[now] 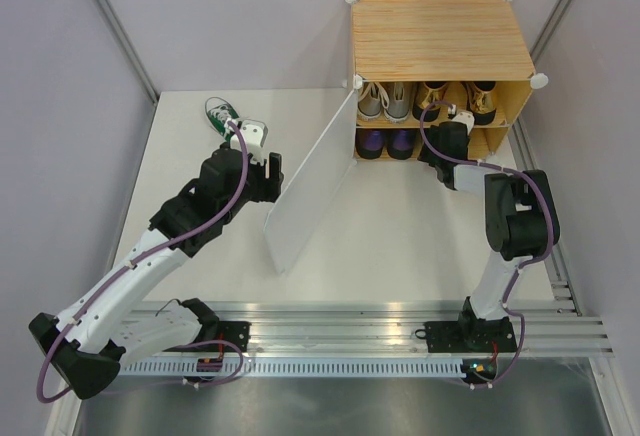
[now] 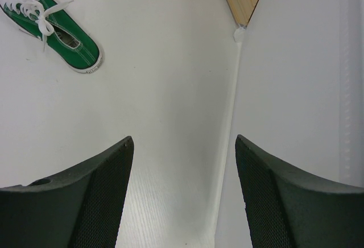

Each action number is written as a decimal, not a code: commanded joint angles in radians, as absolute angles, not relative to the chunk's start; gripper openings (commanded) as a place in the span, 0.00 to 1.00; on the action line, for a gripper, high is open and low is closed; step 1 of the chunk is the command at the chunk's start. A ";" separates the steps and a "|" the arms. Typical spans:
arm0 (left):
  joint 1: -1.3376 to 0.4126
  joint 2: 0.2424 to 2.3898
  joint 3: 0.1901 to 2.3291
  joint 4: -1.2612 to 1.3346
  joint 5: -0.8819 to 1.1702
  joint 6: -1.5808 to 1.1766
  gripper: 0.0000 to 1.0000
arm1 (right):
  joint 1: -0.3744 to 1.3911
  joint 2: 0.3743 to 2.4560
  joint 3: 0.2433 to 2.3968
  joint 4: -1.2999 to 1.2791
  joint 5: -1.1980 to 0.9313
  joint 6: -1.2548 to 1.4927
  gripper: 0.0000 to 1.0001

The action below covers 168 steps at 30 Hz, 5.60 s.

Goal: Place and organize the shoes in the shoe cabinet

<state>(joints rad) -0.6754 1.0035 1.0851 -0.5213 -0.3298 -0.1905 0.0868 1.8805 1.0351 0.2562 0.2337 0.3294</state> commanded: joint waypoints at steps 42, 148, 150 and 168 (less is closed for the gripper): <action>-0.678 0.996 1.095 -0.497 -0.290 -0.160 0.77 | 0.084 1.592 0.784 0.359 0.161 0.416 0.62; -0.051 2.121 1.934 -0.594 -0.005 -0.523 0.74 | 0.115 1.201 0.443 0.336 -0.265 0.681 0.33; -0.051 2.169 1.953 -0.571 -0.021 -0.534 0.72 | 0.121 1.212 0.446 0.348 -0.276 0.684 0.33; -0.003 2.318 2.057 -0.558 -0.050 -0.509 0.62 | 0.156 1.304 0.469 0.368 -0.296 0.686 0.33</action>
